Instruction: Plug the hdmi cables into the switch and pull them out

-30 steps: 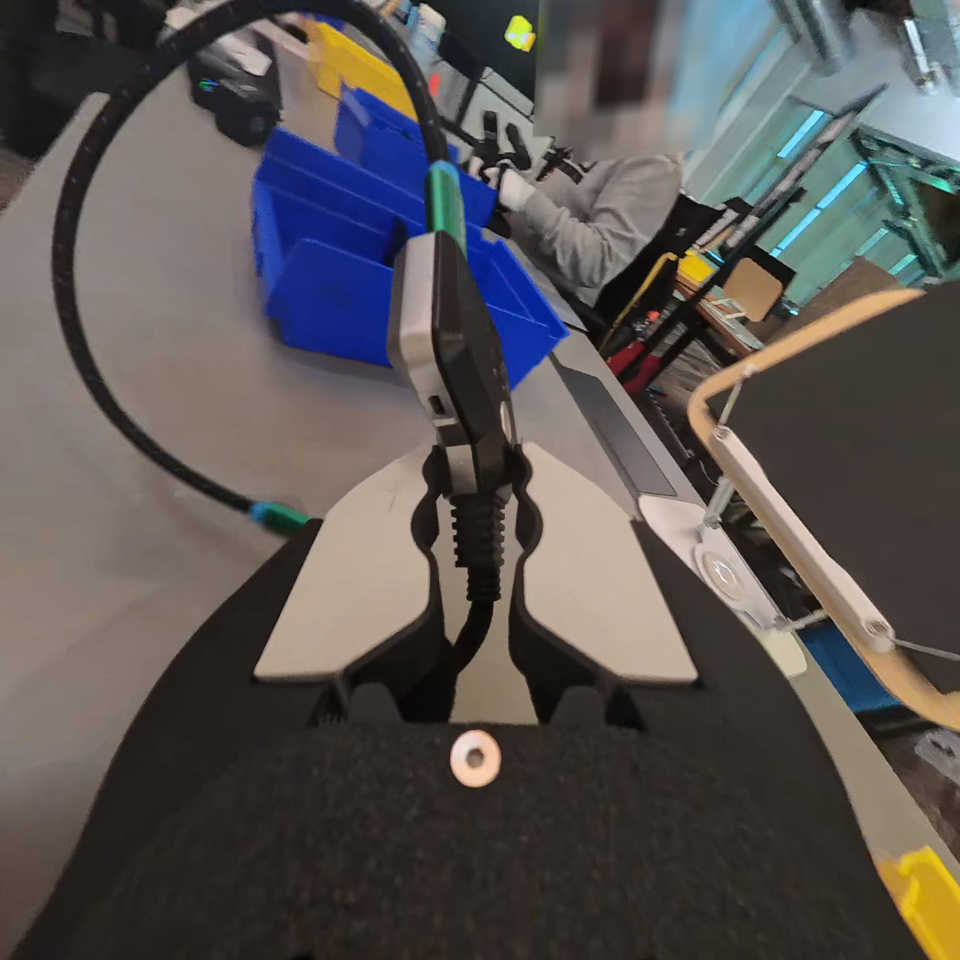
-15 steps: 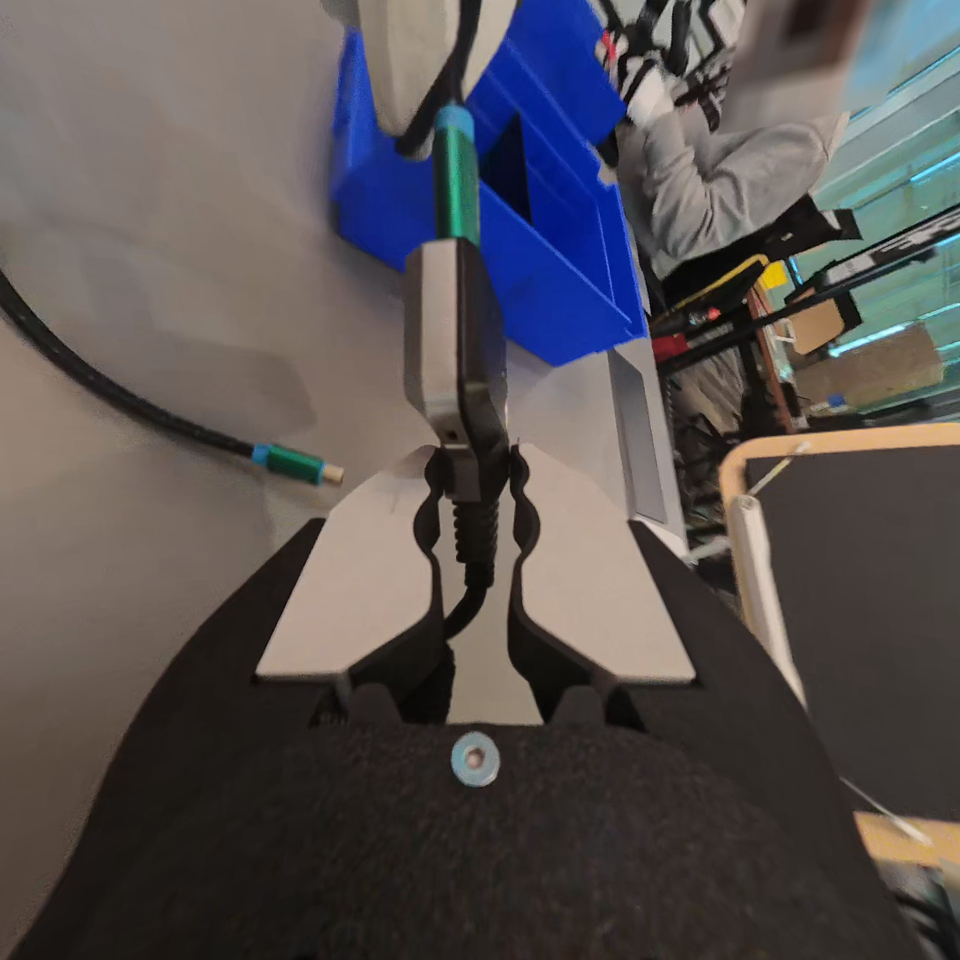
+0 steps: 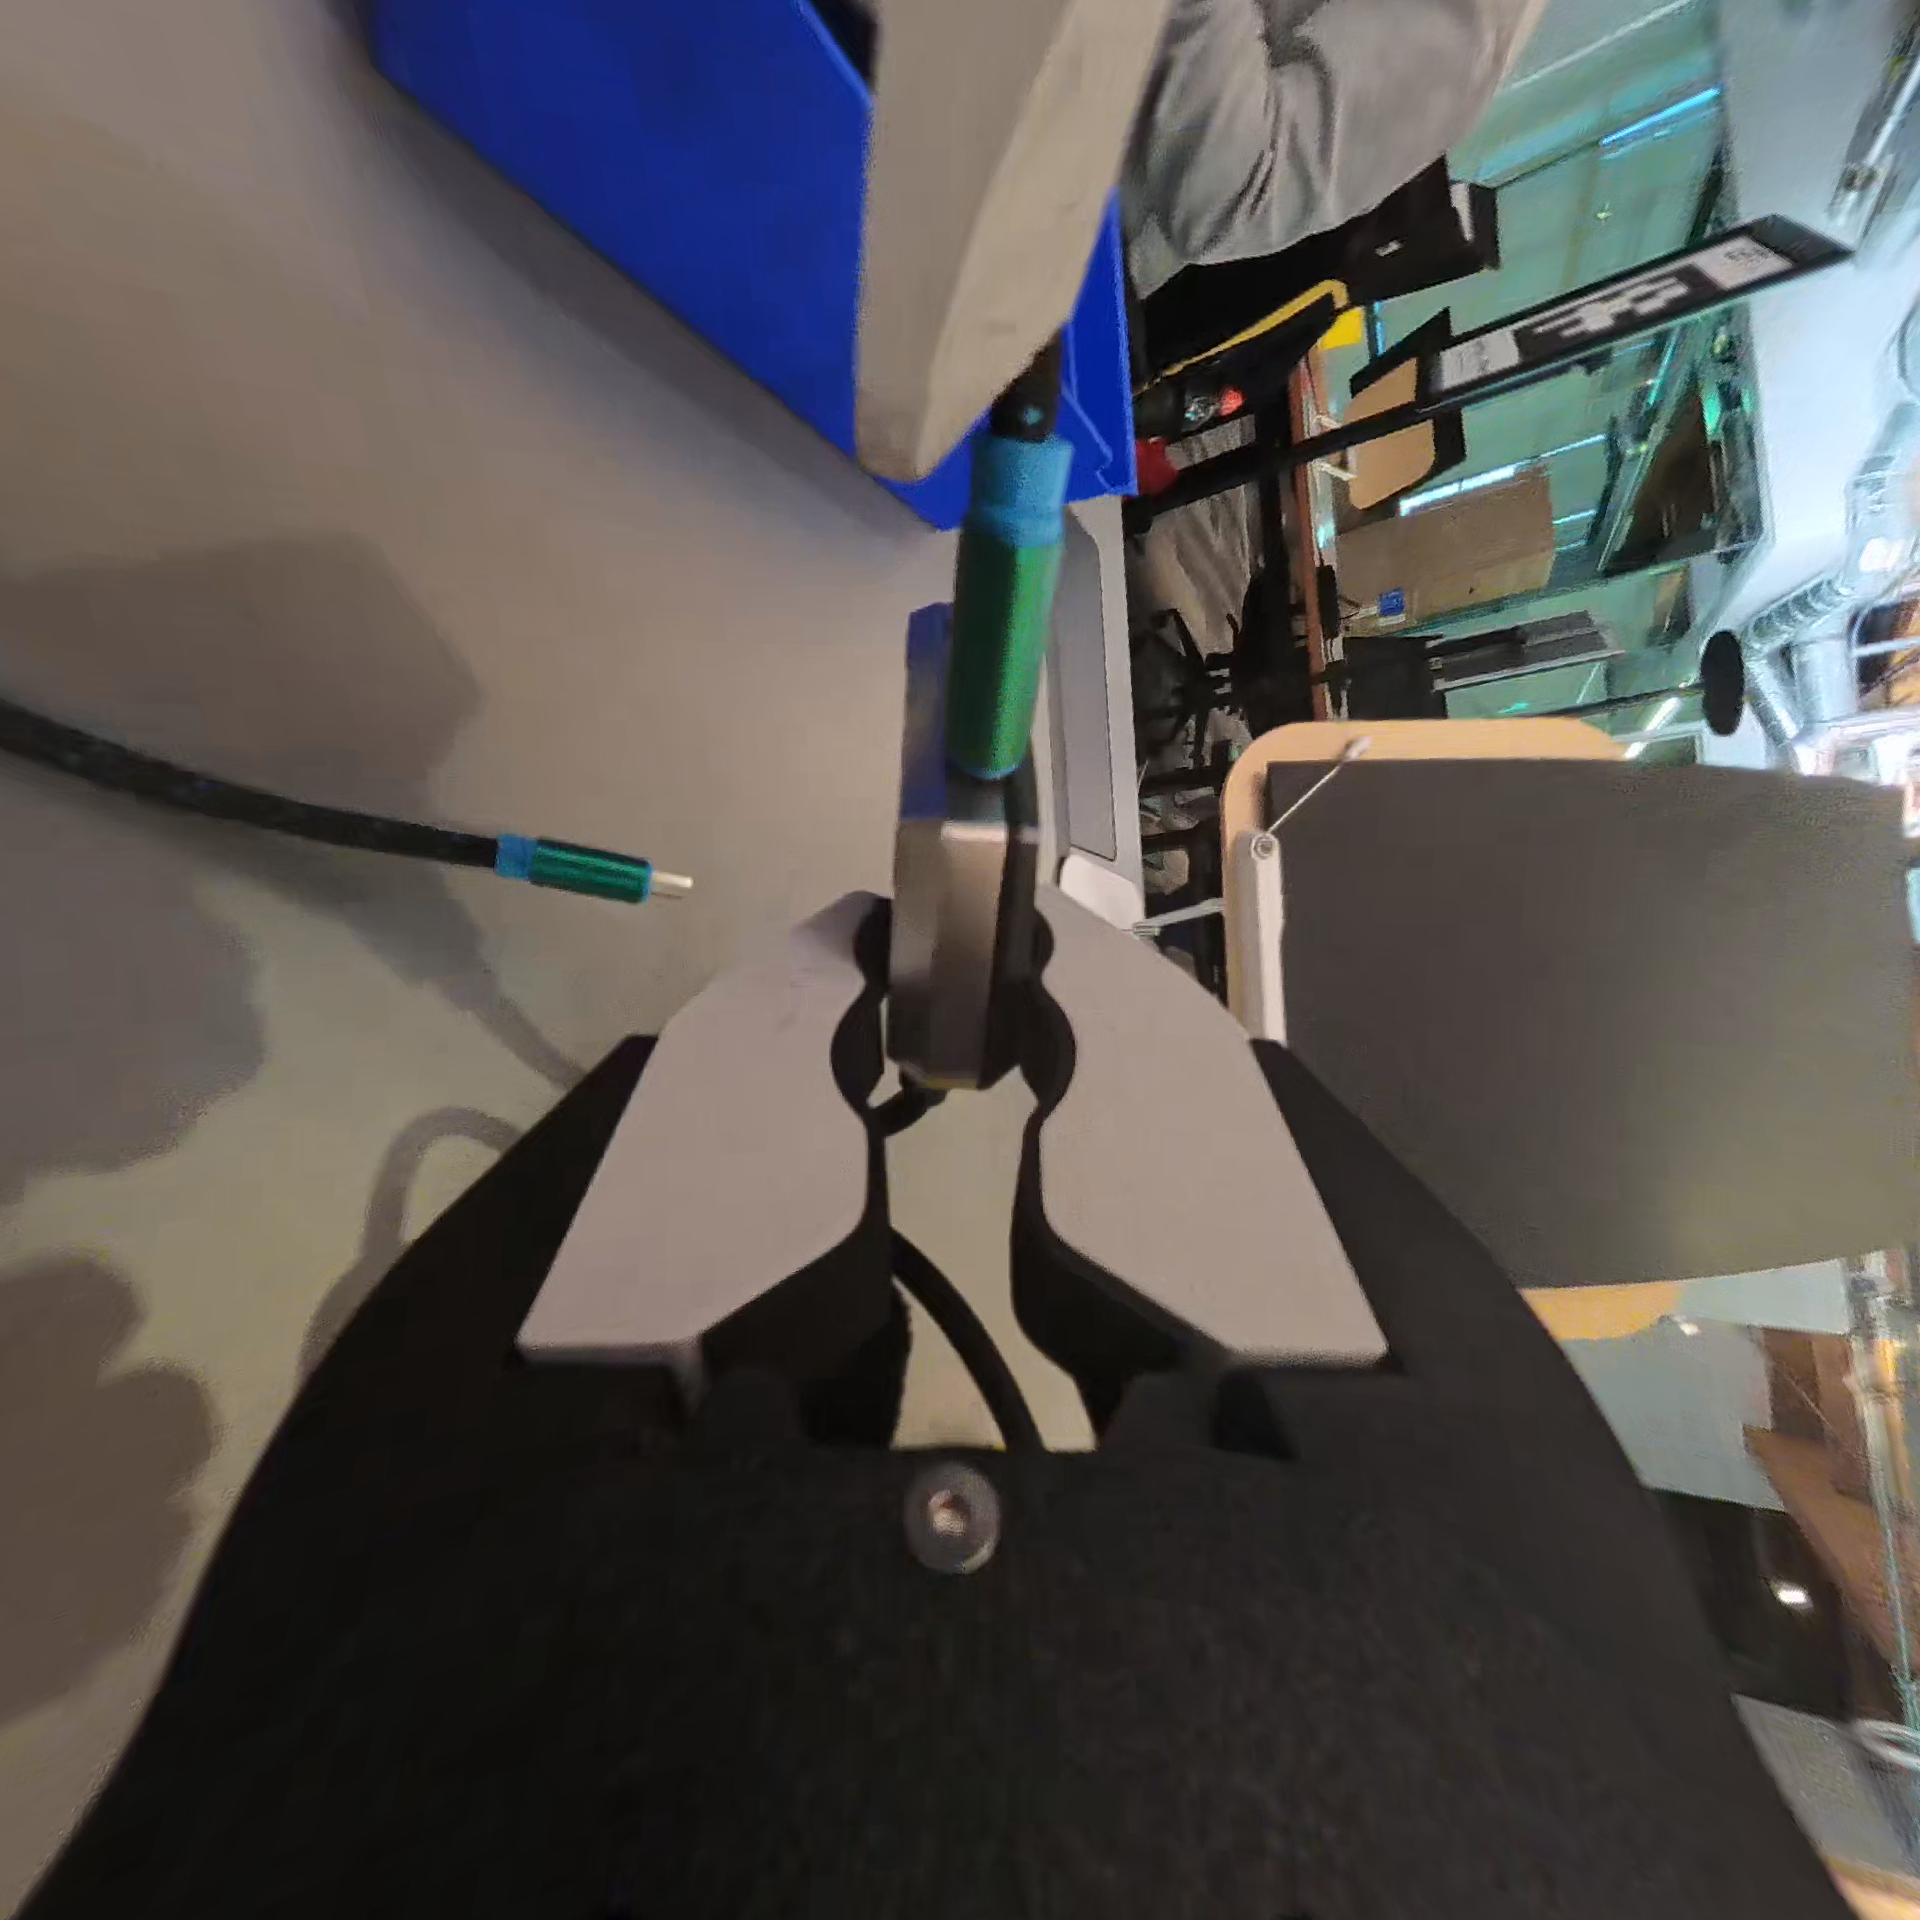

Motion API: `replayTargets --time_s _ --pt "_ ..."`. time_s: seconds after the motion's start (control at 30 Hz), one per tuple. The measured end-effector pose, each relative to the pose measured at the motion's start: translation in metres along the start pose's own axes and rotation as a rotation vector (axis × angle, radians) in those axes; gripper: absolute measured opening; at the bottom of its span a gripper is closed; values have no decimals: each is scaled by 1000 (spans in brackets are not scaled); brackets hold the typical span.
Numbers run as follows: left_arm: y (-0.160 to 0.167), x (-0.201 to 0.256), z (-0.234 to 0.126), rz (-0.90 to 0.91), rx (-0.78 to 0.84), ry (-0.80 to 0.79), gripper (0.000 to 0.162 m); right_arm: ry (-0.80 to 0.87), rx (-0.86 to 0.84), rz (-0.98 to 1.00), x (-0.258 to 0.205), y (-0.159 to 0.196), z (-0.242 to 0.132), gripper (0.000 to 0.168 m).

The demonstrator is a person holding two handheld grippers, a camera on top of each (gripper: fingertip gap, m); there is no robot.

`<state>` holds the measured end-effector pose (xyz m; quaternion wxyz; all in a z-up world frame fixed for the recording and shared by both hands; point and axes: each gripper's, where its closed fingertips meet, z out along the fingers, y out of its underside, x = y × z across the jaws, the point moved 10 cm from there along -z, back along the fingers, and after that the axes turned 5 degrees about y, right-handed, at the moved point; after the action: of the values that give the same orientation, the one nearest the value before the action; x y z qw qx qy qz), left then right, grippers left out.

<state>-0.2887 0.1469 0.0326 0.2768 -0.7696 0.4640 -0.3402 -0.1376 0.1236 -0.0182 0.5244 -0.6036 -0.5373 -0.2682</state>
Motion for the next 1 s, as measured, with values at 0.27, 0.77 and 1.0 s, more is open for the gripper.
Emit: replayTargets --time_s 0.27,0.77,1.0 --pt "6 -14 -39 -39 329 245 50 75 134 204 -5 27 -14 22" --pt "50 21 53 221 464 63 57 175 123 268 -22 21 -22 22" --pt "45 20 38 238 608 -30 33 180 96 184 -38 15 -16 22"
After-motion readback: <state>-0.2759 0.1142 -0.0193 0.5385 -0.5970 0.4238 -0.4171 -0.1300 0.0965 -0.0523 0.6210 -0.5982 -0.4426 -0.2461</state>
